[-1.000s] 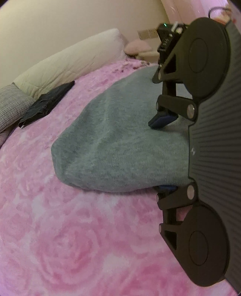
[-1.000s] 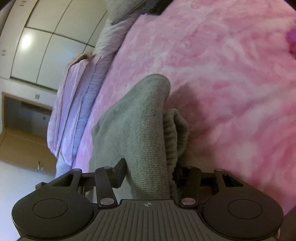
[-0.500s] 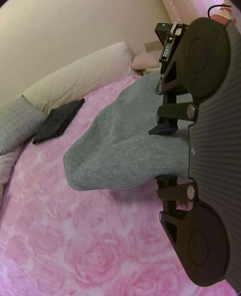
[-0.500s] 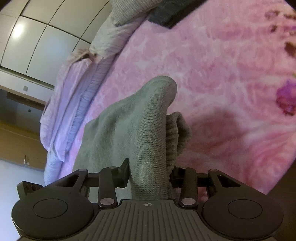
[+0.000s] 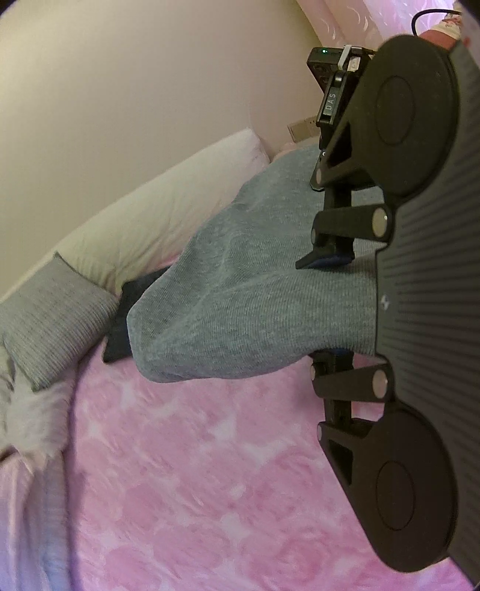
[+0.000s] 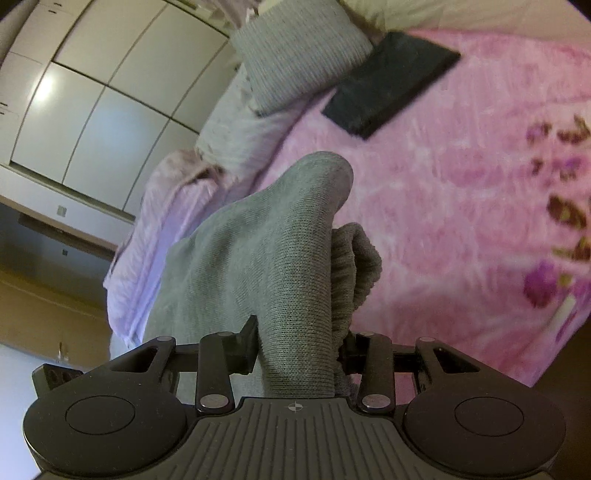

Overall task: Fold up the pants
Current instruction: 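Carry the folded sweatpants with both grippers onto the folded black garment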

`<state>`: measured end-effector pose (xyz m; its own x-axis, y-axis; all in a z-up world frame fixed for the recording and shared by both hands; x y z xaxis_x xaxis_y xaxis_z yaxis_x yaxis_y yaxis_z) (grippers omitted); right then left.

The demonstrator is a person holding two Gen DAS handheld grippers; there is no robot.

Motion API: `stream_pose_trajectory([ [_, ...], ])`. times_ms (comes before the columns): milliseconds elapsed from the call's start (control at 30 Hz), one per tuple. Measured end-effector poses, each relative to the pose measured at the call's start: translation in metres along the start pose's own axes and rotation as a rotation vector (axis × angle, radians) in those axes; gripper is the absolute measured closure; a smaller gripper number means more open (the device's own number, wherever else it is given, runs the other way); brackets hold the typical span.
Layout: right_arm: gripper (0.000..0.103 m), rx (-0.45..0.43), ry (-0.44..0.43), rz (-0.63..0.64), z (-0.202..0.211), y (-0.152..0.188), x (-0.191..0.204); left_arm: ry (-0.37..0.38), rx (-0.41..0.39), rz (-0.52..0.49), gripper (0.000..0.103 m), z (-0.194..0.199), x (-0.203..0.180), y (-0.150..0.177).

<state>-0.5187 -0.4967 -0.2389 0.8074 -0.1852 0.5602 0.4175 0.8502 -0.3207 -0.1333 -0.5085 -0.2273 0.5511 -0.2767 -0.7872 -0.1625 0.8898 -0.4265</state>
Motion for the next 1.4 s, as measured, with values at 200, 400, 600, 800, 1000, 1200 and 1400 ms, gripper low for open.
stream_pose_trajectory([
  [200,0.067,-0.019,-0.012,0.023,-0.003,-0.058,-0.01,0.002,-0.025,-0.02,0.072,-0.04,-0.021,-0.032],
  [400,0.067,0.046,-0.044,0.077,-0.029,-0.148,-0.038,-0.039,-0.077,0.029,0.072,-0.098,-0.039,-0.066],
  [600,0.067,0.119,-0.047,0.136,-0.059,-0.256,-0.07,-0.1,-0.128,0.098,0.072,-0.18,-0.063,-0.109],
  [800,0.067,0.136,-0.042,0.202,-0.083,-0.354,-0.095,-0.111,-0.177,0.129,0.072,-0.263,-0.074,-0.152],
  [1000,0.067,0.14,-0.043,0.234,-0.129,-0.428,-0.113,-0.124,-0.19,0.139,0.072,-0.326,-0.061,-0.22],
  [1200,0.067,0.141,-0.042,0.278,-0.194,-0.485,-0.123,-0.142,-0.2,0.158,0.072,-0.381,-0.024,-0.267],
  [1400,0.067,0.146,-0.03,0.31,-0.255,-0.524,-0.135,-0.174,-0.197,0.169,0.071,-0.434,0.021,-0.294],
])
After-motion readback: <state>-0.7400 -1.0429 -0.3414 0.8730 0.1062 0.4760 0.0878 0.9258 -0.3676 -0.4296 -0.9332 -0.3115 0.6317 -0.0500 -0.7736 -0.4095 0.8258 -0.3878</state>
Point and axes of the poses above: each gripper's, at about its wrist camera, not at the fingertips, and z roughly against the way its jaws point, x to its left, y to its underside, the point moved 1 cm from there along -z, roughly the way its jaws point, and after that the axes turned 13 degrees about y, right-handed, at the moved point
